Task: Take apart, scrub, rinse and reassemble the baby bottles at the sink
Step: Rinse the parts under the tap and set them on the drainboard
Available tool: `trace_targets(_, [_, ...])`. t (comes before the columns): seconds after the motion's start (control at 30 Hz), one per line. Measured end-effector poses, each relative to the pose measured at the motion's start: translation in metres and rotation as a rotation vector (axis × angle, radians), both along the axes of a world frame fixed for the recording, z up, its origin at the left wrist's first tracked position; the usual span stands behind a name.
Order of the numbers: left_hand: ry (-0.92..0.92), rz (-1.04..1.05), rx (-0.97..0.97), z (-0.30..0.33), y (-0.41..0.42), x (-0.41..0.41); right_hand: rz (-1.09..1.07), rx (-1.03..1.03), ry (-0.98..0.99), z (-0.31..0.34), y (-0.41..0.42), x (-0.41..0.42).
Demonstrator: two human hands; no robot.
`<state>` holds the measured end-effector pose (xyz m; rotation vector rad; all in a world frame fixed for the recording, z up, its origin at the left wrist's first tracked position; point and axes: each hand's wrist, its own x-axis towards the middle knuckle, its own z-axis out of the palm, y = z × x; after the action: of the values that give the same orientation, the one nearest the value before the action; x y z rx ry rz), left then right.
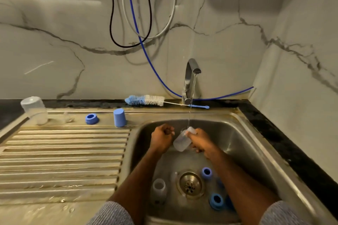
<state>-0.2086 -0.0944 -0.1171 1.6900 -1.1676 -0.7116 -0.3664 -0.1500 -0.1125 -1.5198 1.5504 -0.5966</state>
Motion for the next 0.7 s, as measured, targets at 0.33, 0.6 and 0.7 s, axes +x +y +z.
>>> trace_targets(0.33, [-0.067, -0.191, -0.047, -0.025, -0.01, -0.024, -0.04, 0.146, -0.423, 0.0, -0.006, -0.011])
trace_targets(0.6, [1.129, -0.393, 0.136, 0.001, -0.001, -0.029, 0.097, 0.12, -0.64, 0.0, 0.001, 0.006])
trace_targets(0.7, [1.159, -0.344, 0.142, 0.0, -0.003, -0.029, 0.098, 0.062, -0.555, -0.001, 0.006, 0.014])
